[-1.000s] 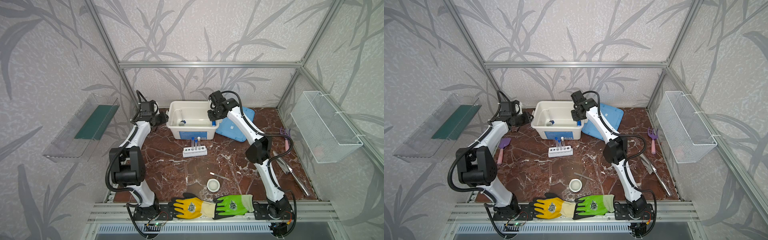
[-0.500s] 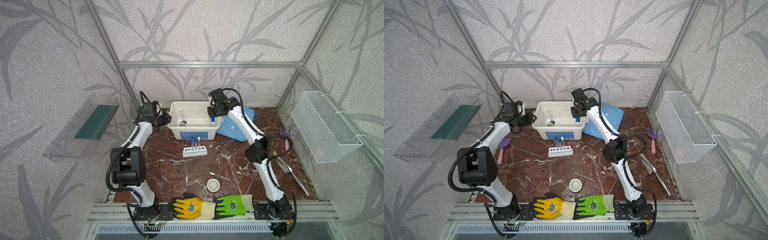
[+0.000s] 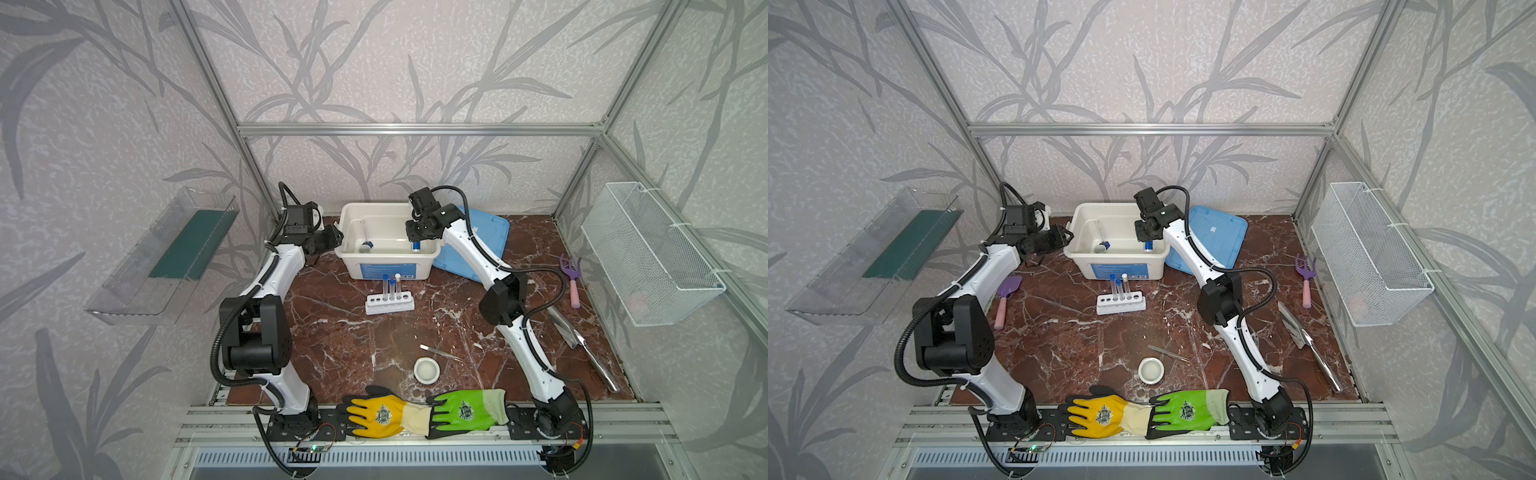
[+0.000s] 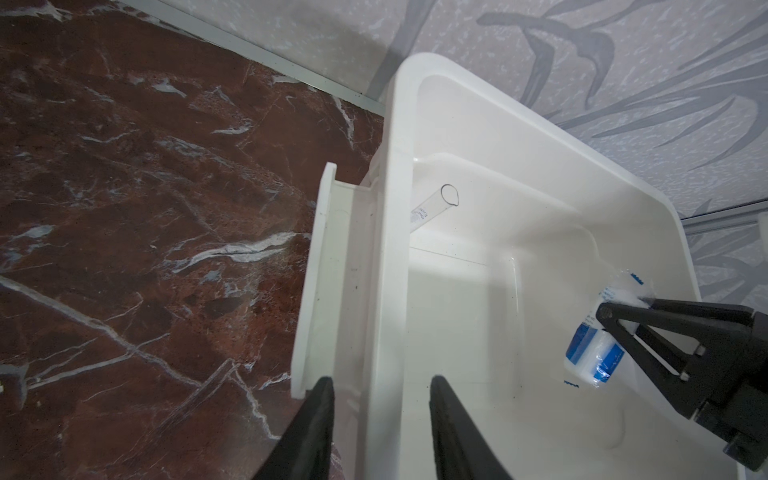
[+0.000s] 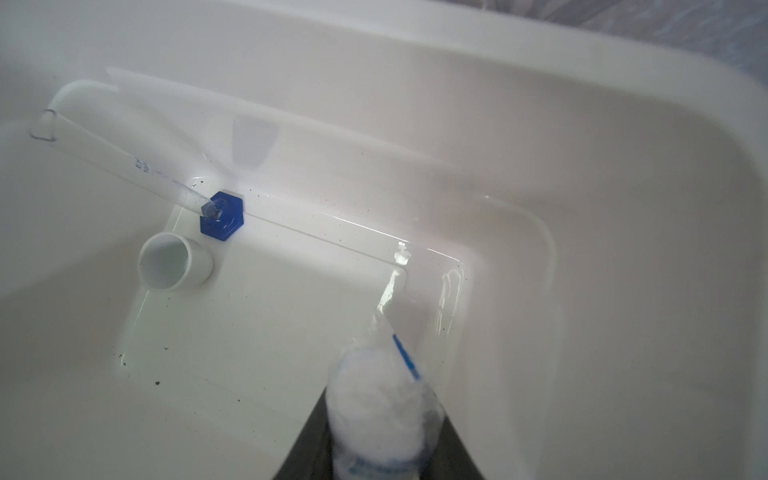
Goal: Organize the chemistry lab equipment
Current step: 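Lower the bandage roll into the tub and open the right gripper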
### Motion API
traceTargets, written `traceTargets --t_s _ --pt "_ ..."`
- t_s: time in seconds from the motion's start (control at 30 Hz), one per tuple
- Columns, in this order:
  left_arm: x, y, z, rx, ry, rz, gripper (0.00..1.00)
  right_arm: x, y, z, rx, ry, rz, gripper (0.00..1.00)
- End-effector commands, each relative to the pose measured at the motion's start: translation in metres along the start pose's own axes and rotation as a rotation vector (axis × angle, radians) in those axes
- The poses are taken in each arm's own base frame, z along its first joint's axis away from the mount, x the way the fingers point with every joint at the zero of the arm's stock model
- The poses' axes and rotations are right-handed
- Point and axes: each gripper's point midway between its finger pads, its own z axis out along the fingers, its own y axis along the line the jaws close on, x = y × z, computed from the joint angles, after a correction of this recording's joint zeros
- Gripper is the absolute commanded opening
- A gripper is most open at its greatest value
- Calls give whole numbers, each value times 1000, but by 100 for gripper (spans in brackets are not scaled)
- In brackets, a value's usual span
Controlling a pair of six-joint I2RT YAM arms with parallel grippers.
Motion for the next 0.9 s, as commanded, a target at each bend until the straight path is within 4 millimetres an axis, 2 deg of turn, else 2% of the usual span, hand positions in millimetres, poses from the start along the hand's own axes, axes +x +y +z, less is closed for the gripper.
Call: traceTargets --t_s 0.0,0.3,0.5,0.87 --pt "-5 -10 -15 19 -29 21 40 -13 4 -4 34 -63 52 31" --pt "-4 -9 -13 17 -28 17 40 -8 4 2 107 -79 87 31" --pt "-3 -8 -13 17 -26 12 40 0 -4 11 142 -61 150 32" --pt "-3 -7 -15 11 -28 18 39 24 -8 47 118 8 202 32"
